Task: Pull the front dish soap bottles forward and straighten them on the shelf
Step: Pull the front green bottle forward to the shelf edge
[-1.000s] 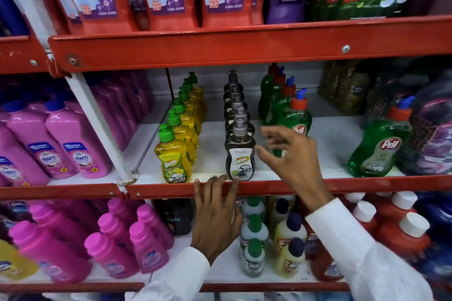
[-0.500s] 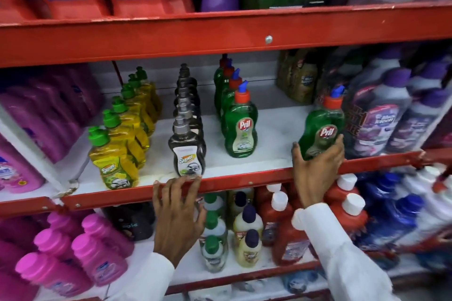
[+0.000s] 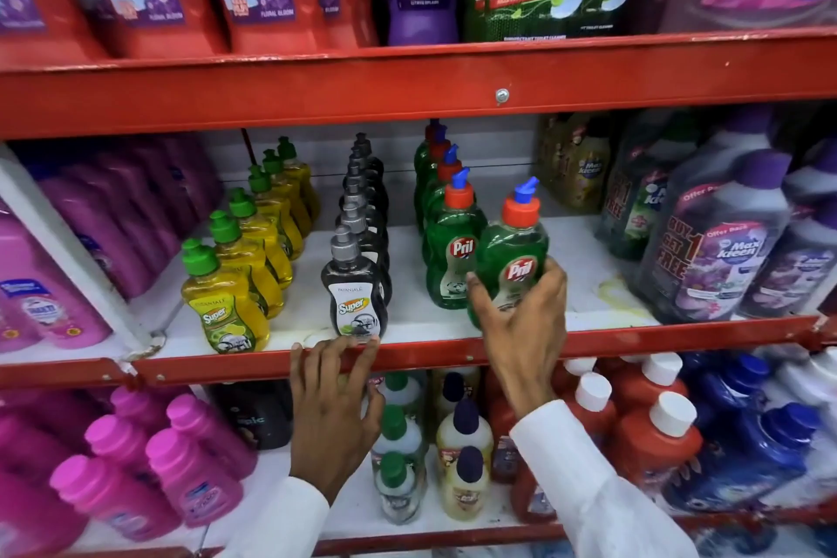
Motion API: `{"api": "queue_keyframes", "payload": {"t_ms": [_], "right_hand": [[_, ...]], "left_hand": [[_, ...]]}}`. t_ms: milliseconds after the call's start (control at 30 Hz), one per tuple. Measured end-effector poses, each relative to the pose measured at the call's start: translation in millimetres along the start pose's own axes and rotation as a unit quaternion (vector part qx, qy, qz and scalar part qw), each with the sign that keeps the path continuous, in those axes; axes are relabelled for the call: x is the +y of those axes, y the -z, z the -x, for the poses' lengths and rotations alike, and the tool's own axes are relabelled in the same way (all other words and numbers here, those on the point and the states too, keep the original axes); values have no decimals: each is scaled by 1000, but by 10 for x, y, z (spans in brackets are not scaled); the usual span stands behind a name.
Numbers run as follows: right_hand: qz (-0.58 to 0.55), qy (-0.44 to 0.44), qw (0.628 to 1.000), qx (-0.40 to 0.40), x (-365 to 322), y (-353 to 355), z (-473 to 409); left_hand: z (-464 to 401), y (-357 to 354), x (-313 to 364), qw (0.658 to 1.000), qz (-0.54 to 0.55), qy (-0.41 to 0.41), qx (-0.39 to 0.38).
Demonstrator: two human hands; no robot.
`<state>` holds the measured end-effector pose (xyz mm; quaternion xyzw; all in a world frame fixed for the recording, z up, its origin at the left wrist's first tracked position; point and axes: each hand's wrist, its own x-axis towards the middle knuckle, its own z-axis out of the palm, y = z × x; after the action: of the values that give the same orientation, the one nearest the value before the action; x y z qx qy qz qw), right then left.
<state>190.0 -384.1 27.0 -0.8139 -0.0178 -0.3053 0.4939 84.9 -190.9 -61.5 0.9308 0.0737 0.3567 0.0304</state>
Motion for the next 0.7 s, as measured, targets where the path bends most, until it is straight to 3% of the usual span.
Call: {"api": "queue_keyframes", "payload": {"t_ms": [400,600,700], "right_hand": [[6,-10,996,-87,-135,-200,187],[-57,18,973,-222,234,151,46],[-45,58,951,-301,382,259,-146]], "left_hand": [[34,83,73,997,61,25,-27],[-186,339,420,972,234,40,-5],[-448,367,625,945,309,81,-69]]}}
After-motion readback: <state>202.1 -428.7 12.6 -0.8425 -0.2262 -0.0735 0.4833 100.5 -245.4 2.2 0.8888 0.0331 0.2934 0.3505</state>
